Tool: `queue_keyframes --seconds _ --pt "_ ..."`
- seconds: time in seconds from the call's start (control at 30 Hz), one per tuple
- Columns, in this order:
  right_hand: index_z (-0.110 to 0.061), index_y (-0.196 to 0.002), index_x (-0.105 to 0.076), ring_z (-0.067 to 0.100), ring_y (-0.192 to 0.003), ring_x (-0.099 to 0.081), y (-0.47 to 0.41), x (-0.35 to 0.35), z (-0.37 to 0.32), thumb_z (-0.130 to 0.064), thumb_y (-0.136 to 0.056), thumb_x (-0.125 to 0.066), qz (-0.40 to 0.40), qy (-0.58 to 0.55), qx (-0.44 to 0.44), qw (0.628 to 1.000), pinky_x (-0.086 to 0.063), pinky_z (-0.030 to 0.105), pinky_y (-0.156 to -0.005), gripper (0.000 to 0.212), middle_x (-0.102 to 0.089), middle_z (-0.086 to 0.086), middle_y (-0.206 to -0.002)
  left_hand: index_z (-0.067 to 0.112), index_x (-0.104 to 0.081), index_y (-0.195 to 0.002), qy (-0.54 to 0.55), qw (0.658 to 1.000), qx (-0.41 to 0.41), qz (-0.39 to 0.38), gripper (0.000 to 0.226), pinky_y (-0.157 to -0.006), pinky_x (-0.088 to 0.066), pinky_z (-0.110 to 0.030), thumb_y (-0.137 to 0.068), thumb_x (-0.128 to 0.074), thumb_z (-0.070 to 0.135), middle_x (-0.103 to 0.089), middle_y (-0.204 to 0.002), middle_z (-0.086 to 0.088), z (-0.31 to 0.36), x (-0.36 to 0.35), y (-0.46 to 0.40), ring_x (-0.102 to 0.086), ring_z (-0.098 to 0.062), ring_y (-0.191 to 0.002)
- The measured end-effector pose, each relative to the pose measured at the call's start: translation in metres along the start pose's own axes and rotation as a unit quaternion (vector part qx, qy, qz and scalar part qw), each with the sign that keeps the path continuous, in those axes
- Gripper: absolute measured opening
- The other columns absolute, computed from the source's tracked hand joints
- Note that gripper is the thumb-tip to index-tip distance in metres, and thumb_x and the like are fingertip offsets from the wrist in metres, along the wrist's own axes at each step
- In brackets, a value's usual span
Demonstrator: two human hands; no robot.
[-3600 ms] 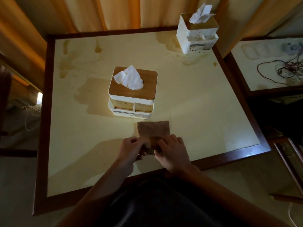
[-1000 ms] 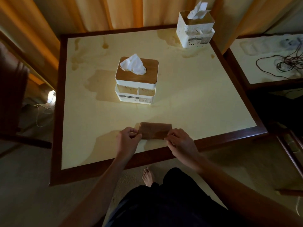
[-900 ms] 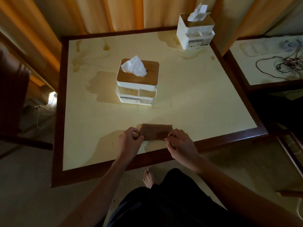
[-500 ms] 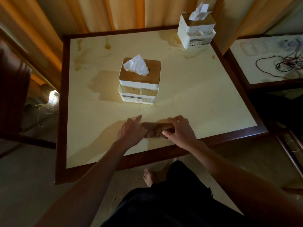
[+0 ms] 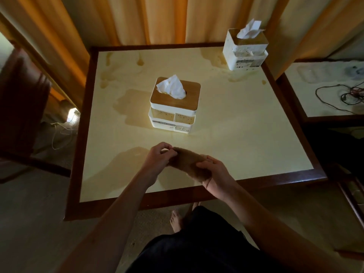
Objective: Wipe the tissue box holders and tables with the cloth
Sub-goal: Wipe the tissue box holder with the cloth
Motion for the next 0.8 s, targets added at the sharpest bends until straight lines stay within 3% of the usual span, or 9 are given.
queue_keyframes --seconds 0.1,0.2,0.3,0.37,0.43,0.53,0.63,0.8 --pt "0.010 -0.121 -0.058 0.034 -0.098 -0.066 0.006 -0.011 0.005 0.006 -0.083 -0.057 -0.008 -0.131 -0.060 0.989 -0.059 0.039 -0.087 0.039 -0.065 0.027 -0.111 0.010 -0.063 -0.095 0.035 0.999 0.011 0.005 0.009 -0.063 -0.052 -0.030 -0.088 -0.067 0.008 -0.063 -0.081 -0.010 0.009 -0.003 -0.001 -0.060 -0.020 -0.078" --pt "0.008 -0.123 -0.056 0.035 -0.100 -0.067 0.009 -0.021 0.002 0.009 -0.085 -0.052 0.016 -0.207 -0.082 0.975 -0.062 0.039 -0.080 0.039 -0.067 0.028 -0.113 0.015 -0.063 -0.098 0.015 0.999 -0.011 0.030 0.013 -0.067 -0.052 -0.031 -0.086 -0.070 0.012 -0.068 -0.085 -0.008 0.019 -0.001 -0.006 -0.063 -0.017 -0.078" --pt "0.007 -0.122 -0.056 0.038 -0.101 -0.067 0.006 -0.026 -0.007 0.010 -0.085 -0.051 0.039 -0.236 -0.081 0.968 -0.063 0.039 -0.073 0.038 -0.069 0.028 -0.111 0.021 -0.064 -0.098 -0.110 0.984 -0.088 0.112 0.017 -0.066 -0.048 -0.027 -0.083 -0.069 0.016 -0.070 -0.088 0.000 0.035 0.012 -0.013 -0.065 -0.014 -0.077" --pt "0.007 -0.123 -0.057 0.038 -0.102 -0.068 0.004 -0.029 -0.017 0.010 -0.090 -0.047 0.049 -0.250 -0.079 0.964 -0.063 0.043 -0.075 0.034 -0.070 0.028 -0.111 0.019 -0.066 -0.108 -0.243 0.942 -0.166 0.159 0.026 -0.073 -0.049 -0.030 -0.083 -0.068 0.013 -0.069 -0.096 -0.001 0.047 0.019 -0.019 -0.064 -0.018 -0.083" --pt "0.008 -0.119 -0.059 0.038 -0.101 -0.067 0.001 -0.032 -0.028 0.009 -0.092 -0.046 0.054 -0.252 -0.069 0.964 -0.061 0.045 -0.079 0.031 -0.070 0.028 -0.109 0.014 -0.067 -0.118 -0.362 0.878 -0.242 0.196 0.036 -0.080 -0.051 -0.038 -0.082 -0.068 0.009 -0.066 -0.108 -0.008 0.056 0.022 -0.027 -0.060 -0.027 -0.095" --pt "0.007 -0.120 -0.059 0.036 -0.102 -0.066 -0.003 -0.036 -0.047 0.006 -0.094 -0.048 0.060 -0.250 -0.060 0.965 -0.060 0.043 -0.081 0.028 -0.067 0.029 -0.115 0.014 -0.070 -0.117 -0.488 0.795 -0.282 0.224 0.041 -0.076 -0.051 -0.046 -0.077 -0.074 0.008 -0.065 -0.115 -0.012 0.063 0.027 -0.042 -0.058 -0.036 -0.097" --pt "0.007 -0.126 -0.056 0.036 -0.108 -0.065 -0.008 -0.033 -0.065 0.003 -0.096 -0.051 0.076 -0.232 -0.063 0.968 -0.061 0.042 -0.078 0.031 -0.064 0.029 -0.122 0.016 -0.074 -0.107 -0.529 0.778 -0.259 0.218 0.030 -0.076 -0.046 -0.044 -0.077 -0.077 0.014 -0.068 -0.111 -0.007 0.066 0.029 -0.051 -0.058 -0.035 -0.098" --pt "0.004 -0.123 -0.058 0.035 -0.102 -0.067 -0.017 -0.016 -0.080 0.003 -0.094 -0.055 0.127 -0.212 -0.052 0.968 -0.062 0.040 -0.074 0.029 -0.066 0.026 -0.117 0.018 -0.075 -0.078 -0.541 0.754 -0.278 0.249 0.009 -0.067 -0.042 -0.039 -0.074 -0.081 0.013 -0.070 -0.080 0.000 0.071 0.022 -0.048 -0.057 -0.029 -0.084"
Point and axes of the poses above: each hand's wrist, its own y-axis away from the middle knuckle, its own x-axis out of the back of the hand, z = x × y, the point moved 5 cm from there along -y, towards the middle knuckle
